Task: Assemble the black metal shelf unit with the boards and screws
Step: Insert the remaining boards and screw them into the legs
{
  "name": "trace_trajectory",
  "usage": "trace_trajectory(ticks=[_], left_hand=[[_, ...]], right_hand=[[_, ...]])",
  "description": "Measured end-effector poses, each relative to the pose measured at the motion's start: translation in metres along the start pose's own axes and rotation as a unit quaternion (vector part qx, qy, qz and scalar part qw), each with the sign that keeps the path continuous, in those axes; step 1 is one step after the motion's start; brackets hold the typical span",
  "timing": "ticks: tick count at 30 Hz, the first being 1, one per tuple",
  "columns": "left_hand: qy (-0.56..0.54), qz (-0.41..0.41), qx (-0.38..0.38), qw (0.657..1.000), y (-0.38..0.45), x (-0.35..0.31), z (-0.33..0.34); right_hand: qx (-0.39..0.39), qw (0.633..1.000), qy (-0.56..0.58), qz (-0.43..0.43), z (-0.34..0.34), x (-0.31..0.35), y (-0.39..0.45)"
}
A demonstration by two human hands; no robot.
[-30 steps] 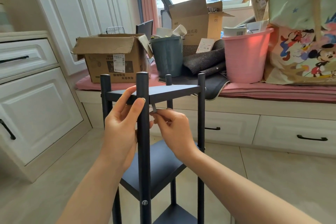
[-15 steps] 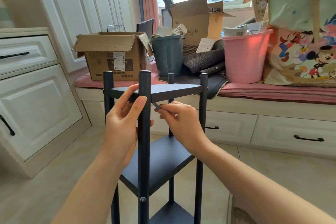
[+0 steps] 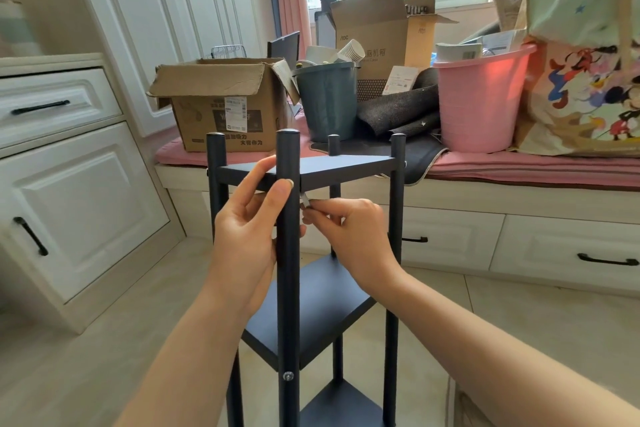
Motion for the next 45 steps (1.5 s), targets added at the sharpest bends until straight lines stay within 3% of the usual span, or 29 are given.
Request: trace_trajectory(ticks=[8, 22, 37, 45], left_hand=[[0.002, 0.002, 0.007, 1.000, 0.000, -0.001, 0.001], [0.007, 0.013, 0.005, 1.000, 0.002, -0.002, -0.002], [0.029, 0.019, -0.007, 0.999, 0.001, -0.003, -0.006], [0.023, 0.019, -0.011, 1.000, -0.003, -0.004, -0.003]], right_hand=[[-0.055, 0.997, -0.008, -0.045, 0.011, 0.003, 0.001], [-0.087, 0.991, 0.102, 0.010, 0.033, -0.003, -0.002], [0.039, 0.996, 0.073, 0.043, -0.002, -0.012, -0.006], [0.035, 0.995, 0.074, 0.055, -0.007, -0.001, -0.002]])
Point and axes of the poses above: each hand's wrist, its own y-axis towards the middle knuckle, its own z-axis out of the palm, x = y × z, the point moved 8 cm from there along y, towards the middle knuckle, and after that the axes turned 3 degrees about -z, right-handed, at the moved point
